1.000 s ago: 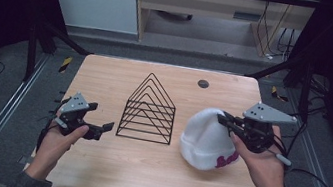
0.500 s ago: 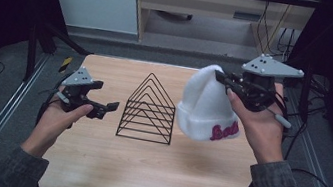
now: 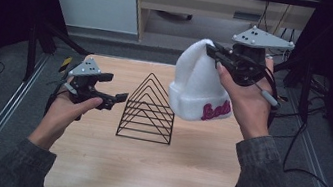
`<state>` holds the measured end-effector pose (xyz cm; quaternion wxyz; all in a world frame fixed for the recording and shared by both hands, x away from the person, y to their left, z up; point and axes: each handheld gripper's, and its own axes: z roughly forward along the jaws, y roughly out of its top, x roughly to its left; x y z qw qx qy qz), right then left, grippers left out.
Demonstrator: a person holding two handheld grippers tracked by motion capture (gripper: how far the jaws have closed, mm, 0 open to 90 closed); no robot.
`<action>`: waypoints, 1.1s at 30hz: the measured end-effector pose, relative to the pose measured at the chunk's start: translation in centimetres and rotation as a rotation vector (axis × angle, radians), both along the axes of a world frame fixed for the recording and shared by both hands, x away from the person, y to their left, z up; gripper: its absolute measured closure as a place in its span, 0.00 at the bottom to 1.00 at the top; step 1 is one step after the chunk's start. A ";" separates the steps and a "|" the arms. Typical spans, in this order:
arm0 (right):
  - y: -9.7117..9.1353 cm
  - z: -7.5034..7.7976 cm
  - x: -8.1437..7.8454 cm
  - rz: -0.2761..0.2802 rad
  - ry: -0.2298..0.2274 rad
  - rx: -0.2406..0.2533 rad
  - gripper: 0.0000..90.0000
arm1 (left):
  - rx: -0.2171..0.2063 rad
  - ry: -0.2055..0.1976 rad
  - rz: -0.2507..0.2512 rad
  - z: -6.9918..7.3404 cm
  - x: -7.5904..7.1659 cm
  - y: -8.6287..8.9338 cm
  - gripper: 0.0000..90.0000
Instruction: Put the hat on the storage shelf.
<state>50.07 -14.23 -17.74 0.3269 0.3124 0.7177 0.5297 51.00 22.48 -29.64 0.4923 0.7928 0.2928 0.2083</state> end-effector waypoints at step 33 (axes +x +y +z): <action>7.8 3.5 1.2 0.186 -0.037 0.063 0.94 | 0.025 0.044 -0.082 -0.6 3.2 -3.4 0.13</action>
